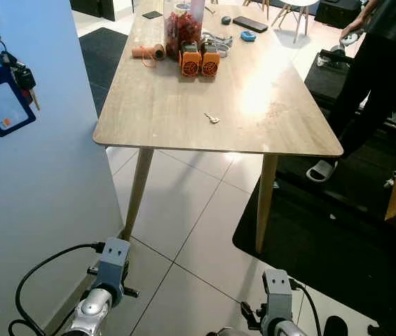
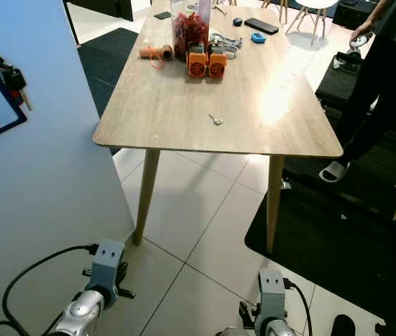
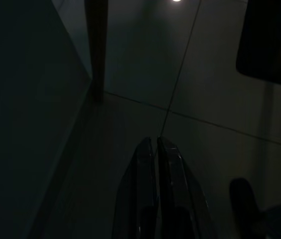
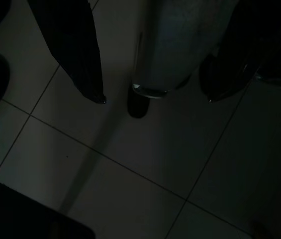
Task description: Hang keys on a hook
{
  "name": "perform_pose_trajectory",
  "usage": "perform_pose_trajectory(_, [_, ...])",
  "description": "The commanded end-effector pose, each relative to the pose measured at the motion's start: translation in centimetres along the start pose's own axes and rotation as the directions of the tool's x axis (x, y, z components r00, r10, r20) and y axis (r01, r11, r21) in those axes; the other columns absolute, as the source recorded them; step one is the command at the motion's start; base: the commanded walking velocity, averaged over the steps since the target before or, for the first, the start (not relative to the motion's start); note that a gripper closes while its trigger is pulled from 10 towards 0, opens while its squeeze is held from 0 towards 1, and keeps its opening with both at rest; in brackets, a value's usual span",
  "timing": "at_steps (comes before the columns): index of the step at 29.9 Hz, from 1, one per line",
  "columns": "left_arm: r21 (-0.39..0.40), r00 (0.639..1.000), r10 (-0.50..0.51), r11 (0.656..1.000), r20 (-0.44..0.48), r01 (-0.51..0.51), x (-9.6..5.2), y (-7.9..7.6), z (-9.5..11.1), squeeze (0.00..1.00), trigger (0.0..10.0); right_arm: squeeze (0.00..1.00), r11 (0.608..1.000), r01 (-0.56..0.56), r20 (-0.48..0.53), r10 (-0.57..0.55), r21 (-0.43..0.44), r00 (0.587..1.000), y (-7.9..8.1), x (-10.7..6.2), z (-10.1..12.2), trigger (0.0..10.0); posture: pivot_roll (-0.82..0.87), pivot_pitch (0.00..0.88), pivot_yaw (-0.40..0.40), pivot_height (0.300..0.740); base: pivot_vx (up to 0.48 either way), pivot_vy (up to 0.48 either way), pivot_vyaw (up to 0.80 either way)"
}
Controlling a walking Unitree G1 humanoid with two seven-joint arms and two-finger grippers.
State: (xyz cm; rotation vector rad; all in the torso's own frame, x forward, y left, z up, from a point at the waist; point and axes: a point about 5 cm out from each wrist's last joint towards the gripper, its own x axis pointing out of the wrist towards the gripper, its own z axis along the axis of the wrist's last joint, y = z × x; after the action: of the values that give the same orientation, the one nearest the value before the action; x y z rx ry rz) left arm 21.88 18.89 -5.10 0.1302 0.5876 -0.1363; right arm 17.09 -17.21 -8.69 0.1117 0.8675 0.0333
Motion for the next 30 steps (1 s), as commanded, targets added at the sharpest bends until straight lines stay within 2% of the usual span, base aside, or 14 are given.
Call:
perform_pose_trajectory(1, [-0.024,1.0,-0.006,1.0,-0.011,0.006,0.02,-0.36,-0.19,0.0,10.0,0.0,1.0,0.004,-0.01,-0.004,-0.014,1.0,-0.33,-0.12,-0.23,10.0,0.11,0.008,-0.062,0.74,0.0,0.0,0.0])
perform_pose_trajectory(30, [-0.054,1.0,-0.019,0.998,0.012,0.02,0.07,-0.84,0.04,0.0,10.0,0.0,0.999,-0.01,-0.011,0.01,-0.03,1.0,-0.15,-0.05,-0.08,10.0,0.1,0.015,-0.064,0.74,0.331,0.0,0.0])
